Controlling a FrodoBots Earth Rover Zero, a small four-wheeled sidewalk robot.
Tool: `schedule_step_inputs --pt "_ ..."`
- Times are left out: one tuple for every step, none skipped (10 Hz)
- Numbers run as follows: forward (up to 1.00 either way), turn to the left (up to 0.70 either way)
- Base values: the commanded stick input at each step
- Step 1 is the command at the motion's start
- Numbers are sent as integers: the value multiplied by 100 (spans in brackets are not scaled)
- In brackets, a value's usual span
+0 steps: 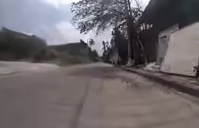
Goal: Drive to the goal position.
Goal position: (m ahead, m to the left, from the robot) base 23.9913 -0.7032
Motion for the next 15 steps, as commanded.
schedule_step_inputs --pt "100 0" --pt "100 0" --pt "100 0" --pt "100 0" --pt "100 0" --pt "100 0" --pt "100 0" --pt "100 0" --pt "100 0" --pt "100 0" --pt "100 -1" --pt "100 -11" --pt "100 -35" --pt "100 -40" --pt "100 -40"
